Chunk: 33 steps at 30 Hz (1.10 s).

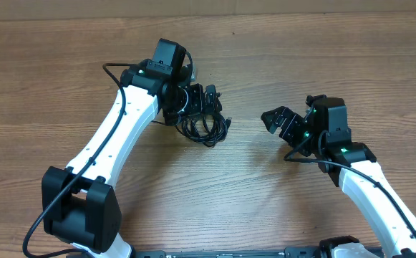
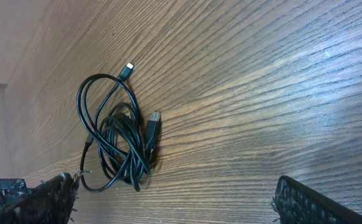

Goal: Untangle cables

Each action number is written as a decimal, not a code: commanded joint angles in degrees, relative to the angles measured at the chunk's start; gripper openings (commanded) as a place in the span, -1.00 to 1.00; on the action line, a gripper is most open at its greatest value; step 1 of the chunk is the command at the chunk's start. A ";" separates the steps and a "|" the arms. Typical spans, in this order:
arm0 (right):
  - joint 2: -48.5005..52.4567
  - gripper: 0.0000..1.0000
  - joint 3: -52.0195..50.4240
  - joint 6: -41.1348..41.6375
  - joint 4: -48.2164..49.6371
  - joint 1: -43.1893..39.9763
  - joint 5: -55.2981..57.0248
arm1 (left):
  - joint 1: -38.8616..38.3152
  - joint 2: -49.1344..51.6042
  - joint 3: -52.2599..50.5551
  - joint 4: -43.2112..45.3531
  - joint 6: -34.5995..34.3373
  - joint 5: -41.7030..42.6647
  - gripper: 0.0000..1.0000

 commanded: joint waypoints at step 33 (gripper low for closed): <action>2.32 0.75 -0.07 -28.13 7.15 2.84 -15.15 | -5.79 0.26 1.81 10.71 -8.81 -21.38 0.40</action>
